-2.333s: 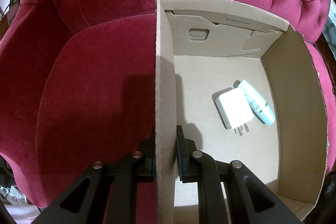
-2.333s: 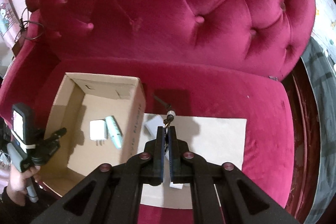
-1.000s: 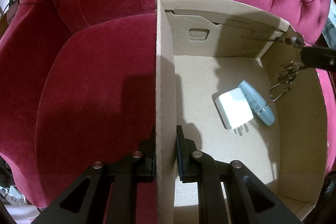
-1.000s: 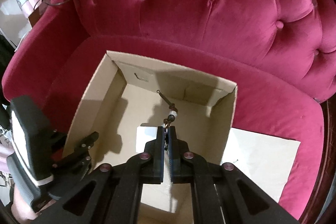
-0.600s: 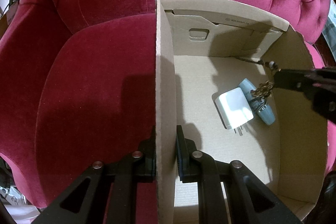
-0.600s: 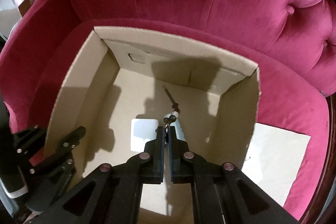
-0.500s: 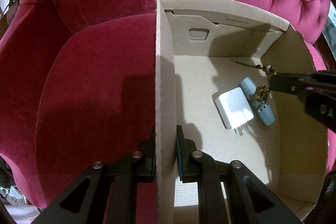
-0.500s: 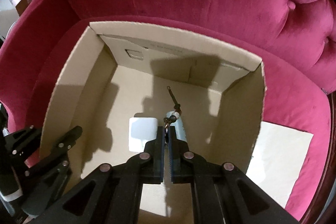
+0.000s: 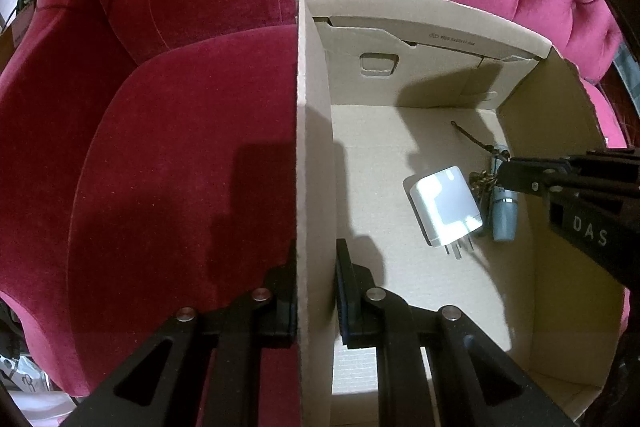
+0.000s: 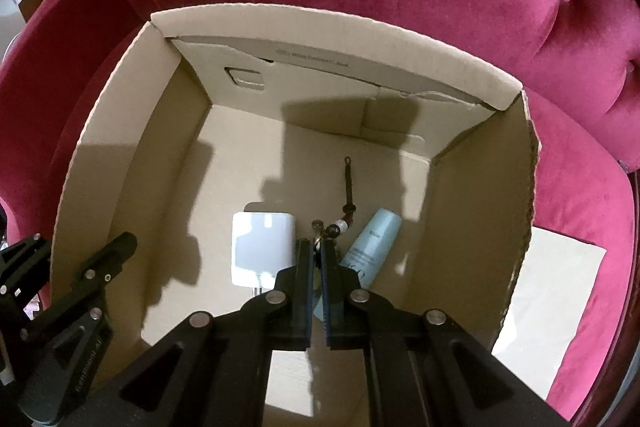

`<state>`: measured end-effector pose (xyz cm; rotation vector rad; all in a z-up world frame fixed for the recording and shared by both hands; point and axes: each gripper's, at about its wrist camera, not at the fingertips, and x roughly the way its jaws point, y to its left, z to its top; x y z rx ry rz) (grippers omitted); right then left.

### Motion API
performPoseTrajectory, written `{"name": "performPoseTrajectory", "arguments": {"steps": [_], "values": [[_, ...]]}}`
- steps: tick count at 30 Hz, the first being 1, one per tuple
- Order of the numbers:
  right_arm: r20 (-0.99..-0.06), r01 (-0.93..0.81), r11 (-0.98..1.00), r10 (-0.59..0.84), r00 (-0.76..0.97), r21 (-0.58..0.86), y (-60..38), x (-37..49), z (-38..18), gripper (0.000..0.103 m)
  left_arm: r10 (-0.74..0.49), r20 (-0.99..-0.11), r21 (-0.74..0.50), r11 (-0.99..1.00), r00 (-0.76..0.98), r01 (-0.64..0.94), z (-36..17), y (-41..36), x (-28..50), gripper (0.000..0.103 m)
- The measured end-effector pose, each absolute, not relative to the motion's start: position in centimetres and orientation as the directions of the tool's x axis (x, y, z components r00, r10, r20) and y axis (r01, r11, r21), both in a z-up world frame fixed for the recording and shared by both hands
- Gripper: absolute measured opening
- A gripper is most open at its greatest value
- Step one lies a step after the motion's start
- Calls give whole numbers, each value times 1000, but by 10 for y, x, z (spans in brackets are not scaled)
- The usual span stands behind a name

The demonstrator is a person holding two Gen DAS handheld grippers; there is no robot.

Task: Organize rigid objects
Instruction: 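Lift the keychain with the right gripper and carry it into the box, then lower the keychain beside the bottle and open the right gripper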

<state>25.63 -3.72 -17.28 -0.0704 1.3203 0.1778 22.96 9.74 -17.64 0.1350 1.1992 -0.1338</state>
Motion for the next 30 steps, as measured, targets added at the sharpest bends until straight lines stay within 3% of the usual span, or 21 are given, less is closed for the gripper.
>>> {"name": "performPoseTrajectory", "arguments": {"steps": [6,8,10,19,26,30], "values": [[-965,-176,983,92,246,49,-36,258,-169,3,-35,-934,29,984,355,175,-176,98,230,15],[-964,-174,984,85,253,41,-36,257,-165,18,-34,-934,31,984,356,177,-176,98,230,15],[-960,-174,984,86,265,40,-37,256,-161,25,-33,-934,32,984,355,176,-177,98,230,15],[-946,-157,986,105,308,58,-44,250,-141,26,-33,-934,32,984,355,177,-177,98,231,15],[-934,-136,989,97,344,53,-58,239,-121,41,-30,-934,36,983,356,179,-177,98,230,15],[-929,-109,993,77,361,40,-72,234,-113,42,-31,-934,35,984,355,177,-177,98,230,15]]}}
